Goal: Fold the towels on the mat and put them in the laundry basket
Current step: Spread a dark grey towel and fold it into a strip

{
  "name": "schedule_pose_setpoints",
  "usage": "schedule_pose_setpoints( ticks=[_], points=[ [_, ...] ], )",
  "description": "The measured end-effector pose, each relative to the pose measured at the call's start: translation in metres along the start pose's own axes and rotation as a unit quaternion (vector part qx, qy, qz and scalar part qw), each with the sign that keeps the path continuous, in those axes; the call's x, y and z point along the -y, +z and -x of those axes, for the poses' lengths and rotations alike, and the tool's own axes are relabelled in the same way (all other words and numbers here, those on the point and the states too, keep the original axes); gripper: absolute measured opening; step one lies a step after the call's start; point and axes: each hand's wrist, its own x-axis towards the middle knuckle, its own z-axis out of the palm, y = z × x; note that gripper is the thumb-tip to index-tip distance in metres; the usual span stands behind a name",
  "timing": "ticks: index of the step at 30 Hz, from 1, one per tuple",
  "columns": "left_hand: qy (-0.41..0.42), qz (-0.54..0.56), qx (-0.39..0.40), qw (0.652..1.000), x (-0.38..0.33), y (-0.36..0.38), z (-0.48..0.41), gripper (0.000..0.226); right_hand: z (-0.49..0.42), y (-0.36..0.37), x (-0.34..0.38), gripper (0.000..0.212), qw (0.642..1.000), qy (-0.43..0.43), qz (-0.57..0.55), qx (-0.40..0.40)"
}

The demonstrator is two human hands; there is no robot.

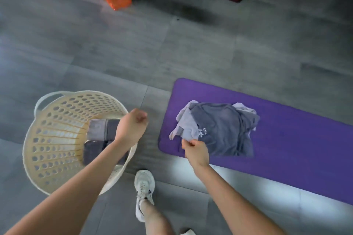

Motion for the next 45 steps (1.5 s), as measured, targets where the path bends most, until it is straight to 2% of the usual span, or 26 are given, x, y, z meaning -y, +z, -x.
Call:
schedule_pose_setpoints(
  ticks=[4, 12, 18, 22, 24, 26, 31, 35, 38, 42, 45],
  points=[
    [0.038, 0.002, 0.002, 0.999, -0.075, 0.071, 0.072, 0.018, 0.016, -0.113, -0.085, 0.034, 0.998, 0.01, -0.047, -0.036],
    [0.029, 0.002, 0.045, 0.999, -0.178, 0.231, 0.173, 0.02, 0.01, -0.304, -0.232, 0.042, 0.993, 0.018, 0.034, -0.108],
    [0.003, -0.007, 0.045, 0.999, -0.241, 0.364, 0.199, 0.023, -0.053, -0.417, -0.315, 0.043, 0.992, 0.011, 0.1, -0.082],
    [-0.028, -0.032, 0.046, 0.998, -0.268, 0.473, 0.186, 0.021, -0.132, -0.463, -0.373, 0.032, 0.988, -0.019, 0.152, -0.035],
    [-0.043, -0.062, 0.051, 0.996, -0.271, 0.521, 0.177, 0.02, -0.169, -0.469, -0.4, 0.023, 0.985, -0.032, 0.17, -0.011],
    [-0.063, -0.069, 0.044, 0.995, -0.265, 0.568, 0.168, 0.019, -0.205, -0.466, -0.427, 0.025, 0.984, -0.046, 0.172, -0.002],
    [-0.091, -0.113, 0.011, 0.989, -0.204, 0.693, 0.132, 0.011, -0.3, -0.429, -0.5, 0.021, 0.979, -0.083, 0.184, 0.011],
    [-0.033, -0.164, -0.045, 0.985, -0.138, 0.791, 0.082, 0.014, -0.393, -0.374, -0.556, 0.022, 0.968, -0.158, 0.197, 0.014],
    [0.038, -0.247, -0.051, 0.967, -0.09, 0.844, 0.045, 0.021, -0.456, -0.326, -0.583, 0.027, 0.949, -0.233, 0.213, 0.021],
    [0.078, -0.338, -0.062, 0.936, -0.036, 0.882, 0.004, 0.04, -0.519, -0.269, -0.601, 0.037, 0.927, -0.295, 0.228, 0.032],
    [0.146, -0.321, -0.095, 0.931, -0.016, 0.889, -0.011, 0.027, -0.54, -0.241, -0.605, 0.042, 0.914, -0.334, 0.229, 0.012]
  ],
)
